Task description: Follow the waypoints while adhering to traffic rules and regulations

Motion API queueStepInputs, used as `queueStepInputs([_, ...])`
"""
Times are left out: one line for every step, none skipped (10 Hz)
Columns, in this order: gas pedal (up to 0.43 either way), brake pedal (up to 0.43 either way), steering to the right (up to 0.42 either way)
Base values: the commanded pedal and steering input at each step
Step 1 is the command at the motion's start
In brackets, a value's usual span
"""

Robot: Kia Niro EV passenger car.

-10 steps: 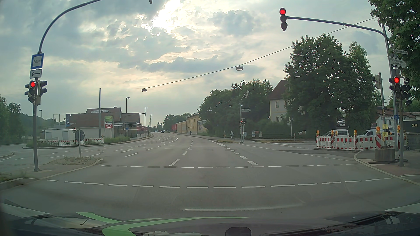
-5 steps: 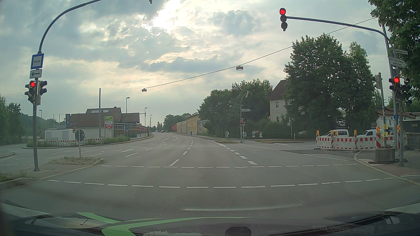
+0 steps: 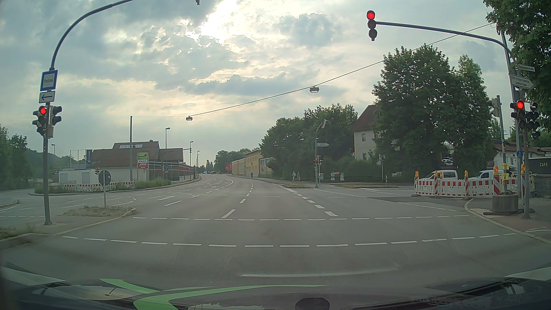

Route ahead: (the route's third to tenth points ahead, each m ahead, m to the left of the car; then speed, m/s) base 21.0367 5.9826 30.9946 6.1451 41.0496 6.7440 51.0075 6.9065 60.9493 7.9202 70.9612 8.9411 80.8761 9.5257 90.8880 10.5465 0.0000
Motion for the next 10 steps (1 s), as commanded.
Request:
queueStepInputs([0.000, 0.256, 0.000])
queueStepInputs([0.000, 0.256, 0.000])
queueStepInputs([0.000, 0.256, 0.000])
queueStepInputs([0.000, 0.256, 0.000])
queueStepInputs([0.000, 0.256, 0.000])
queueStepInputs([0.000, 0.256, 0.000])
queueStepInputs([0.000, 0.262, 0.000])
queueStepInputs([0.000, 0.256, 0.000])
queueStepInputs([0.000, 0.256, 0.000])
queueStepInputs([0.000, 0.256, 0.000])
